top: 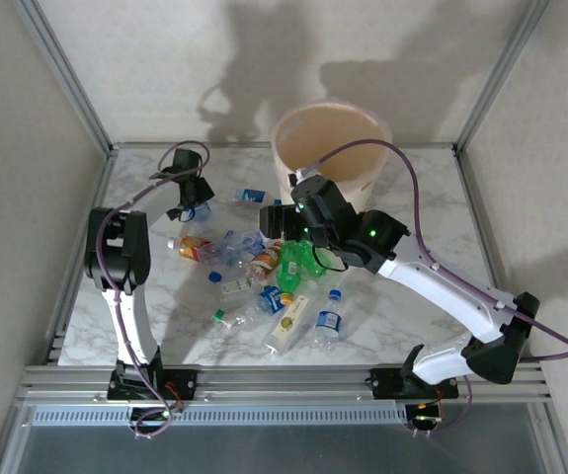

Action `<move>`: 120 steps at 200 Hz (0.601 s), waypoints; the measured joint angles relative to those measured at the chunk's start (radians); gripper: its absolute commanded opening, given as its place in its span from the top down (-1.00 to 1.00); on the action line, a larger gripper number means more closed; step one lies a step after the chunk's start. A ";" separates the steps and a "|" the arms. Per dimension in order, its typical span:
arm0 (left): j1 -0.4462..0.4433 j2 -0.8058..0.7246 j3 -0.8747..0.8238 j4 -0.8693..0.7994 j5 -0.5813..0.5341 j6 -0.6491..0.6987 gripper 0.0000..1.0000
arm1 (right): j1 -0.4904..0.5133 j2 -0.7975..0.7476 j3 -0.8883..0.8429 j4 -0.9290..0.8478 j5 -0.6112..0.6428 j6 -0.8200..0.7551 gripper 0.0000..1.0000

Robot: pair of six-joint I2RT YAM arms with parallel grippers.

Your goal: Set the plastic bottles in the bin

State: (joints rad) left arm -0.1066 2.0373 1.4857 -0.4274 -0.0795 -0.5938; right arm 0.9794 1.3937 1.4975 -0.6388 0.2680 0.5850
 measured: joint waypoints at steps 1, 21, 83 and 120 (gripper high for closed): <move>0.000 0.002 0.000 0.000 0.001 0.000 -0.77 | 0.000 0.000 0.000 0.000 0.001 0.000 -0.64; -0.001 0.015 0.001 -0.001 0.013 0.000 -0.75 | 0.000 0.000 0.000 0.000 0.002 0.007 -0.64; -0.001 0.055 0.005 0.000 0.022 0.000 -0.54 | 0.000 0.005 0.000 -0.001 0.013 0.007 -0.64; -0.001 0.079 0.008 -0.003 0.032 0.000 -0.38 | 0.000 0.026 0.000 -0.001 0.021 0.006 -0.63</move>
State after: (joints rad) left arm -0.1078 2.1166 1.4940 -0.4309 -0.0479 -0.5941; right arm 0.9798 1.4193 1.4979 -0.6395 0.2886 0.5915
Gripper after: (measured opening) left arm 0.704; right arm 0.818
